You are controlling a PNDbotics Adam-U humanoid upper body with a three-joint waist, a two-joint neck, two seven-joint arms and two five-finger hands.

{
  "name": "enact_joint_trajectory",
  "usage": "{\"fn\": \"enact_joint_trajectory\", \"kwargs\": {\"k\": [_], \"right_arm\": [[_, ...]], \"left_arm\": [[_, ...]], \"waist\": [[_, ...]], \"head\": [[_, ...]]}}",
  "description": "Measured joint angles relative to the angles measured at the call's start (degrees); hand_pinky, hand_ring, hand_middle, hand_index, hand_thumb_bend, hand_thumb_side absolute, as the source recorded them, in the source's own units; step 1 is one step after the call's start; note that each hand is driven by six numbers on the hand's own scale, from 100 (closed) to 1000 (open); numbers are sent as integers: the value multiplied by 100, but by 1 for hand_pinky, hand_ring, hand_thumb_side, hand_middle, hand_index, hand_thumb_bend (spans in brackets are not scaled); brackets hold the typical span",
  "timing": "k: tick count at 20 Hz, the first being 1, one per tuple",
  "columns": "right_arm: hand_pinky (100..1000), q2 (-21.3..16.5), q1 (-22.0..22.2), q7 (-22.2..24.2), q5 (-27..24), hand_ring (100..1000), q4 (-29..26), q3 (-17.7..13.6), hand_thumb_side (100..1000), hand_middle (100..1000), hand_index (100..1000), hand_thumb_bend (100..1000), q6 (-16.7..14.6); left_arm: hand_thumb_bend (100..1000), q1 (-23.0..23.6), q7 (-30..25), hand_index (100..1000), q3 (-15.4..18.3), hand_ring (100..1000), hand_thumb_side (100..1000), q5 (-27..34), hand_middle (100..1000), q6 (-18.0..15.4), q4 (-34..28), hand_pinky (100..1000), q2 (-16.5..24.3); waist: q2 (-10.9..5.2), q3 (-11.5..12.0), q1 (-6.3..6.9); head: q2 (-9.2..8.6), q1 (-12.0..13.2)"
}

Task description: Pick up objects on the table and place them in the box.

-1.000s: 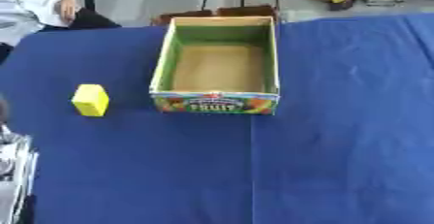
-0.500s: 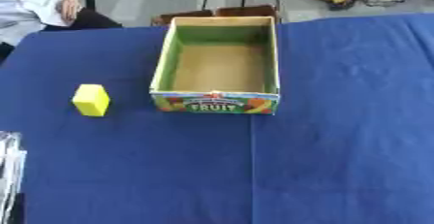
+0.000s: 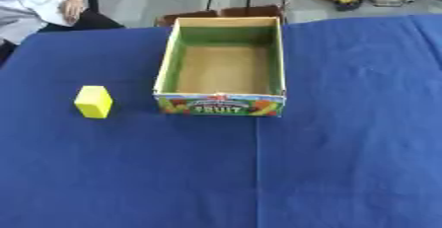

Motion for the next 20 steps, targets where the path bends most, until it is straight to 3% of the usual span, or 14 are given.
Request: {"fn": "enact_joint_trajectory", "kwargs": {"k": [2, 7, 10, 13, 16, 20], "right_arm": [[697, 0, 2, 8, -7, 721, 0, 5, 1000, 651, 826, 100, 6], [698, 1, 3, 56, -64, 720, 0, 36, 1000, 649, 826, 100, 9], [698, 1, 4, 82, -105, 720, 0, 36, 1000, 649, 826, 100, 11], [698, 1, 4, 106, -134, 720, 0, 41, 1000, 649, 826, 100, 0], [699, 1, 7, 131, -156, 720, 0, 60, 1000, 647, 826, 100, -5], [700, 1, 29, 160, -165, 720, 0, 71, 1000, 641, 825, 100, -7]], "left_arm": [[100, -39, -186, 1000, -189, 860, 1000, -178, 881, 187, 245, 672, 242], [100, -340, -1614, 1000, -878, 880, 1000, -1097, 902, 1477, 259, 693, 802], [100, -431, -2426, 1000, -1129, 913, 993, -1283, 928, 1758, 152, 743, 1024], [100, -567, -3079, 1000, -1264, 930, 961, -1279, 941, 1556, 158, 771, 1262], [100, -736, -3620, 1000, -1345, 965, 947, -1230, 977, 1120, 362, 819, 1504], [267, -982, -4310, 1000, -1399, 999, 912, -1180, 1000, 543, 839, 863, 1776]], "waist": [[0, -27, 17], [-2, -84, 17], [-3, -116, 17], [-3, -139, 17], [-3, -163, 17], [-3, -187, 18]], "head": [[0, 27], [0, 80], [0, 100], [-1, 121], [-1, 126], [-3, 127]]}}
